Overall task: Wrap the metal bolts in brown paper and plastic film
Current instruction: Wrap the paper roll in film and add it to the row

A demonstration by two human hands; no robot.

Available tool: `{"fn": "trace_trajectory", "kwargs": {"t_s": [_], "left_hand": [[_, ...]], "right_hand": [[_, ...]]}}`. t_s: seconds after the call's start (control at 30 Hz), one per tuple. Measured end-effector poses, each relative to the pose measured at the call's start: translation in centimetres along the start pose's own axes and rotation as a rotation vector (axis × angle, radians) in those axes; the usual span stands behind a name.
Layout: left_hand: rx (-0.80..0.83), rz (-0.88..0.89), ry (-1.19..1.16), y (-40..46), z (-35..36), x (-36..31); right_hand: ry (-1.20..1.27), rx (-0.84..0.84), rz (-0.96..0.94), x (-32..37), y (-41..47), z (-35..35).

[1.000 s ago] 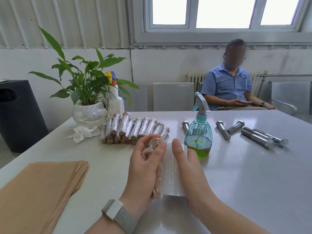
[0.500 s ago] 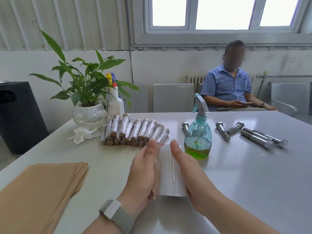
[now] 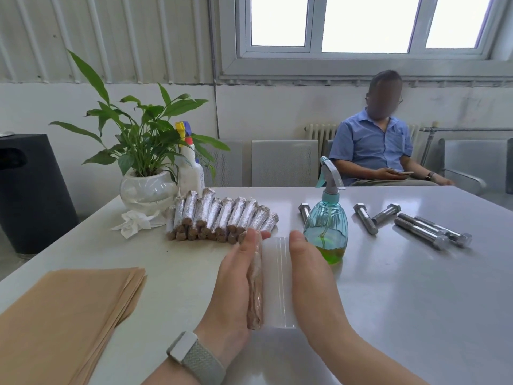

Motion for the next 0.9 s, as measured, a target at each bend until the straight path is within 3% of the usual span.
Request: {"fn": "trace_trajectory", "kwargs": {"t_s": [0.17, 0.27, 0.4, 0.63, 0.8, 0.9], "left_hand": [[0.0, -0.107, -0.048, 0.2, 0.0, 1.3], [-0.023, -0.096, 0.011, 0.2, -0.1, 1.3], [-0.05, -0.021, 0.092, 0.4, -0.6, 0.3], [-0.064, 0.143, 0.238, 0.6, -0.4, -1.8], [-0.098, 0.154, 0.118, 0.3, -0.7, -1.4], [-0.021, 0.069, 0.028, 0.0, -0.2, -0.5]], "right_hand": [[0.017, -0.077, 0.092, -1.1, 0.4, -0.9], [0.115, 0.084, 0.194, -1.9, 0.6, 0.2], [0.098, 0.221, 0.169, -1.4, 0.4, 1.0], [0.001, 0.032, 0.066, -0.2, 0.7, -0.8], [-0.059, -0.027, -0.023, 0.1, -0.2, -0.3], [-0.093, -0.051, -0.014, 0.1, -0.1, -0.3]]}}
Point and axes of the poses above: each hand's wrist, its own y-axis towards the middle knuckle, its own z-axis out of the palm, x = y × z, the point moved 9 cm from there along y, towards the middle knuckle, and after that the axes turned 2 degrees about -y, right-handed, at the moved point
